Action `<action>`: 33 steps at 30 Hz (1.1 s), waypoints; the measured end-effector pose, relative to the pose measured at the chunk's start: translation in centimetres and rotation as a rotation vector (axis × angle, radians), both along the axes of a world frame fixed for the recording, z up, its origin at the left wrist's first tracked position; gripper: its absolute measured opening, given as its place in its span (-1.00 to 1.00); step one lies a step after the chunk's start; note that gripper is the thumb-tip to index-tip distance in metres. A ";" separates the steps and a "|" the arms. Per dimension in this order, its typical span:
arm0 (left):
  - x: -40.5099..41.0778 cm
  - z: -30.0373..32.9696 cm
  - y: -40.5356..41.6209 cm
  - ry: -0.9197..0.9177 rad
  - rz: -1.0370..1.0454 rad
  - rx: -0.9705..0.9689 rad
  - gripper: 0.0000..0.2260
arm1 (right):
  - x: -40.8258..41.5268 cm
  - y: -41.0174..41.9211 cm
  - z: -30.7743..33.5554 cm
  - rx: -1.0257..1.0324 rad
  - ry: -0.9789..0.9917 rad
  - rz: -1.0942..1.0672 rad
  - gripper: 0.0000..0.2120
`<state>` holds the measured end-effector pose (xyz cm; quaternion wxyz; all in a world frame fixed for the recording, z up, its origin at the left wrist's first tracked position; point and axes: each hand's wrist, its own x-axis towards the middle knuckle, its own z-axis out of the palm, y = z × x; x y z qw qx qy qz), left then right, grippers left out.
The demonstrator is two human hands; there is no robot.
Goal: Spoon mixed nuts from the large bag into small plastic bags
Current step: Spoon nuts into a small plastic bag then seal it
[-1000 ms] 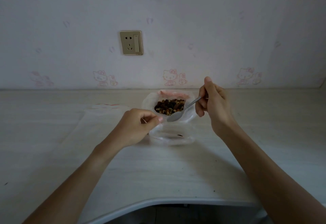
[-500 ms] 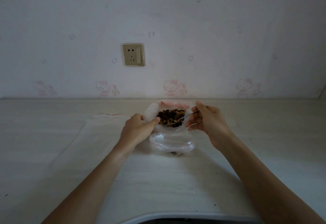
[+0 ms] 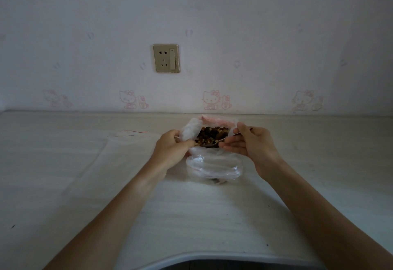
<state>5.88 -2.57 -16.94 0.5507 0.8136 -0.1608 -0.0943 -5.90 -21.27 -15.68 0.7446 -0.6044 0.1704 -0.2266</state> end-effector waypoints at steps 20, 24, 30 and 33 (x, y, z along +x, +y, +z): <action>0.1 -0.4 -0.1 0.024 -0.075 -0.091 -0.87 | 0.7 0.4 -0.7 0.102 -0.012 0.004 -0.69; 0.1 -0.6 -0.1 0.011 -0.066 -0.105 -0.88 | 0.8 0.7 -0.7 0.079 0.006 0.046 -0.70; 0.1 -0.6 -0.1 0.038 -0.072 -0.139 -0.83 | 0.6 1.0 -0.7 0.087 -0.012 0.055 -0.69; -0.1 -0.7 0.0 0.045 -0.082 -0.145 -0.85 | 0.7 1.1 -0.9 0.095 -0.007 0.063 -0.71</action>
